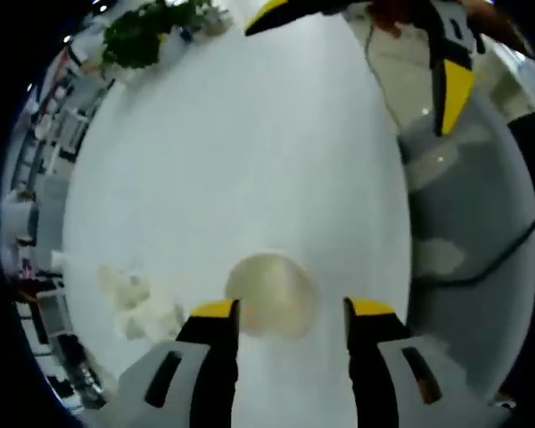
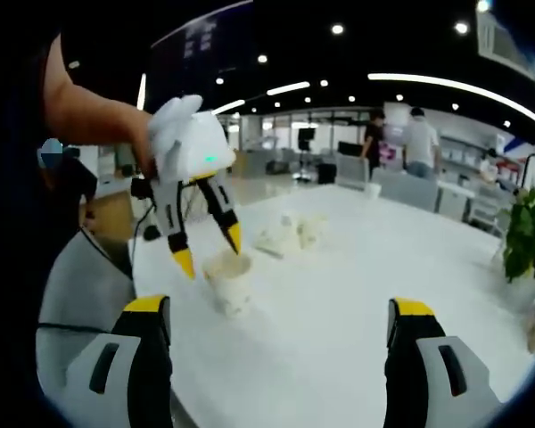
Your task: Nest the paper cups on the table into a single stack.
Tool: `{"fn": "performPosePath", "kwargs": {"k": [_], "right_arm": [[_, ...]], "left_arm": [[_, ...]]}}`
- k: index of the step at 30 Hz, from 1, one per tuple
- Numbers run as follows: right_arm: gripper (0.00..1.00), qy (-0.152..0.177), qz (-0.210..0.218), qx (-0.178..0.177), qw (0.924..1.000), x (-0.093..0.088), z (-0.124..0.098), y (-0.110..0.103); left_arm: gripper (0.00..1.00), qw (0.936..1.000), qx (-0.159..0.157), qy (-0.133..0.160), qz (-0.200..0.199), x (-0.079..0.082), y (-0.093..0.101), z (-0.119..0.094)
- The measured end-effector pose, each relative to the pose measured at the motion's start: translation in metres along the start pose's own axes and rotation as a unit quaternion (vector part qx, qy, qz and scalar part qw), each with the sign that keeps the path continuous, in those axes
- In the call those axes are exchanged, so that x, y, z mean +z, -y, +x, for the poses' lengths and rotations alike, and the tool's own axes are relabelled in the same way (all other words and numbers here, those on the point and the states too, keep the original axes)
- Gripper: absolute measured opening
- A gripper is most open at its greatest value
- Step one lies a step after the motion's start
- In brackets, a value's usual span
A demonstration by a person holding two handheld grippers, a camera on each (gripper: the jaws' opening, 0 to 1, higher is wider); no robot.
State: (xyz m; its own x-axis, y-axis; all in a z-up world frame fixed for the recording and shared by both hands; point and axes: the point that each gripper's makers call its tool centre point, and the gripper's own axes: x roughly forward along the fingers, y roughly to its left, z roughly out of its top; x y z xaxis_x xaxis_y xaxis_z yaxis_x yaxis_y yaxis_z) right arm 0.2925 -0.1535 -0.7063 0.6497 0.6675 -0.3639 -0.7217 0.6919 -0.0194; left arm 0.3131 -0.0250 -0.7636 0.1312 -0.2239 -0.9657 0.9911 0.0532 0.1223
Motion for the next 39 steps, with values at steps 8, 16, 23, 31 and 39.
{"fn": "performPosePath", "kwargs": {"k": [8,16,23,31,39], "right_arm": [[1.00,0.006,-0.001,-0.005,1.0000,0.012,0.004,0.010],[1.00,0.014,0.002,-0.013,0.9998,0.024,0.008,0.024],[1.00,0.017,0.007,-0.018,0.9997,0.029,0.011,0.029],[1.00,0.014,0.012,-0.024,0.9995,0.028,0.013,0.036],[1.00,0.010,0.012,-0.030,0.9994,0.030,0.016,0.045]], "left_arm": [[0.67,0.9944,0.024,0.076,-0.070,-0.006,-0.023,-0.018],[0.76,0.9719,0.065,0.154,-0.166,-0.033,-0.057,-0.046],[0.80,0.9358,0.098,0.221,-0.257,-0.068,-0.075,-0.067],[0.93,0.9025,0.120,0.276,-0.308,-0.108,-0.076,-0.085],[1.00,0.8743,0.143,0.324,-0.332,-0.135,-0.070,-0.098]]}}
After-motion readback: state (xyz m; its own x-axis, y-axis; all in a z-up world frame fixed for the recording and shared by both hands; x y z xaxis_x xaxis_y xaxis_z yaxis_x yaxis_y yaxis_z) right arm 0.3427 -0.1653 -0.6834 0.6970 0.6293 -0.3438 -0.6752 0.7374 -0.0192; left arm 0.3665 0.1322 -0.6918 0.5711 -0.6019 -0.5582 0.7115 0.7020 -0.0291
